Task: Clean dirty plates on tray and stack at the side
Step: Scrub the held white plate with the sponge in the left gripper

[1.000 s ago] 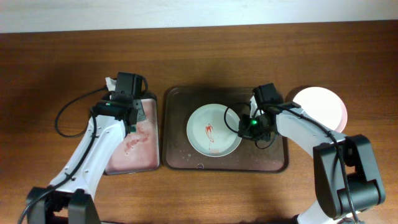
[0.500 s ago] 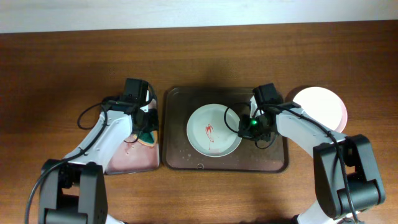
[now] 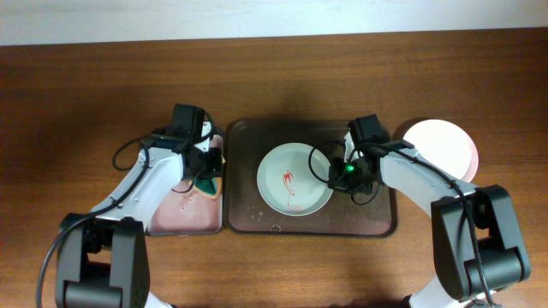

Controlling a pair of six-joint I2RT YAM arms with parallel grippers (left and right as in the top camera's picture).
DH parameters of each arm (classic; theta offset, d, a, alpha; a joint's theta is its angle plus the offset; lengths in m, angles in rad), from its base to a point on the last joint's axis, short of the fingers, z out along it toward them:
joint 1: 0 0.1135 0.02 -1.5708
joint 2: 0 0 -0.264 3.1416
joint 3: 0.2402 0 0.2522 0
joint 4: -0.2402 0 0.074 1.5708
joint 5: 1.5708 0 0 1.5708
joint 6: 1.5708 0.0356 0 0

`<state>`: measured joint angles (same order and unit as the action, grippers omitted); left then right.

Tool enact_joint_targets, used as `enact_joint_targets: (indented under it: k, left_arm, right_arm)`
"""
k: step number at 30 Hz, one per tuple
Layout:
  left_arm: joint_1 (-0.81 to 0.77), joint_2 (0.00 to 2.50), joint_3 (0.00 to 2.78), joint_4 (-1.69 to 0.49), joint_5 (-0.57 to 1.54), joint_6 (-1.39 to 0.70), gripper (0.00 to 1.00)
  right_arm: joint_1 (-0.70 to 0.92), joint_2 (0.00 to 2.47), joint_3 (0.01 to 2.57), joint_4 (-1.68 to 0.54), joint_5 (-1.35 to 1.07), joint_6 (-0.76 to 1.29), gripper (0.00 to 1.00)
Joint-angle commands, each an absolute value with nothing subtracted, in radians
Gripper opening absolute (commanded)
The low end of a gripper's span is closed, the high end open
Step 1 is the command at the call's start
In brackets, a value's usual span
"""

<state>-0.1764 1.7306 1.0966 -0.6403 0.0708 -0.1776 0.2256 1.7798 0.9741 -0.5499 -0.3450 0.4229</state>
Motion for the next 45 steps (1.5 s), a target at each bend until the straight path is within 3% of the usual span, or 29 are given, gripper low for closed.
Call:
enact_joint_targets:
  k: [1,5,11,17,19,23,27,30,35,45]
  left_arm:
    - [-0.182,1.647,1.185,-0.647,0.081,-0.164,0.0]
    - [-0.272,1.64,1.19,-0.59,0.323,-0.214,0.0]
    - [-0.503,1.774,1.19,-0.451,0.309,-0.422,0.0]
    - [-0.583,1.882,1.19,-0.366,0.307,-0.549,0.0]
    - [-0.599,1.908,1.19,-0.358,0.294,-0.549,0.0]
    - [-0.609,1.932,1.189,-0.488,0.021,-0.545,0.0]
    - [-0.564,1.917,1.199,-0.56,-0.121,-0.545,0.0]
    - [-0.545,1.848,1.247,-0.57,-0.076,-0.469,0.0]
    - [-0.596,1.809,1.277,-0.52,0.132,-0.513,0.0]
    - [-0.679,1.982,1.277,-0.49,0.104,-0.591,0.0]
  right_arm:
    - [0.229,1.786,0.965,-0.561,-0.318,0.424,0.04]
    - [0.229,1.786,0.965,-0.565,-0.359,0.424,0.04]
    - [0.23,1.786,0.964,-0.584,-0.385,0.425,0.04]
    - [0.23,1.786,0.965,-0.585,-0.385,0.424,0.04]
    - [0.23,1.786,0.965,-0.585,-0.385,0.424,0.04]
    - [0.23,1.786,0.964,-0.588,-0.385,0.424,0.04]
    - [0.23,1.786,0.965,-0.588,-0.385,0.424,0.04]
    - [0.23,1.786,0.965,-0.588,-0.384,0.424,0.04]
    - [0.23,1.786,0.965,-0.588,-0.385,0.424,0.04]
    - [0.23,1.786,0.965,-0.588,-0.385,0.424,0.04]
